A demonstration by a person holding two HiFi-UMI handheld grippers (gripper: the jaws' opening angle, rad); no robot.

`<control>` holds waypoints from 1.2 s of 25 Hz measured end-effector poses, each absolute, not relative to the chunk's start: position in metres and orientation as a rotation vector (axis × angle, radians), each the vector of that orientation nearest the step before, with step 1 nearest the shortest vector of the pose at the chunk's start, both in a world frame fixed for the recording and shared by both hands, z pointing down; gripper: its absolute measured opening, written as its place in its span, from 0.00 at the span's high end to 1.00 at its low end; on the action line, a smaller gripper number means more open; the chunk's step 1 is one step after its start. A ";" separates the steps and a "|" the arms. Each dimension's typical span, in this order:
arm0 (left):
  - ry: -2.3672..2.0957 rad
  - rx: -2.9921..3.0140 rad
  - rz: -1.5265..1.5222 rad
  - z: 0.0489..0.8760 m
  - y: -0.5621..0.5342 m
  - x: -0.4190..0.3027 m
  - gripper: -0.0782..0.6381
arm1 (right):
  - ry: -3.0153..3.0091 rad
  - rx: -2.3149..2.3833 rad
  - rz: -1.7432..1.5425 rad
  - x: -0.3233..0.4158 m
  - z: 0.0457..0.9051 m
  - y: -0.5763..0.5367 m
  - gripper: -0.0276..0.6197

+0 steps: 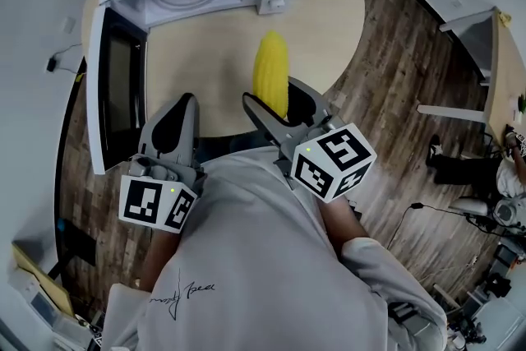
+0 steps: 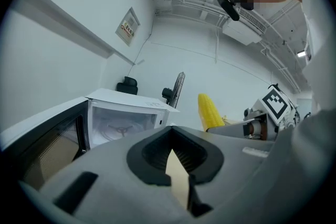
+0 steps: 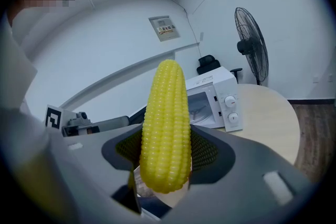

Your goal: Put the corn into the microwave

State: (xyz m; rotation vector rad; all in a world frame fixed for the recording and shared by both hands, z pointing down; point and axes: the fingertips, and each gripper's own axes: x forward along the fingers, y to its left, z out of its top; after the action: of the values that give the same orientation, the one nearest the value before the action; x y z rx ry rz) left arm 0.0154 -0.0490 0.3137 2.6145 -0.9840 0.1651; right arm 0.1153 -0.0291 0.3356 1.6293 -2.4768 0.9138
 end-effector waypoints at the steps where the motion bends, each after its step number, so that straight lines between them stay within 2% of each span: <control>1: -0.996 2.610 0.173 0.315 -0.049 0.016 0.90 | -2.479 1.619 0.918 0.116 0.337 -0.030 0.56; 13: -1.073 2.557 0.253 0.329 -0.046 0.011 0.90 | -2.483 1.612 0.940 0.123 0.355 -0.048 0.56; 30: -1.113 2.540 0.184 0.315 -0.055 -0.004 0.90 | -2.500 1.521 0.997 0.107 0.371 -0.080 0.56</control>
State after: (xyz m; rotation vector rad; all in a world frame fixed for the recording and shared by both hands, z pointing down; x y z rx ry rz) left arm -0.0040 -0.0548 0.3147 2.5399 -1.1128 0.1841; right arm 0.1068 -0.0803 0.3712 1.5212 -2.5003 0.9971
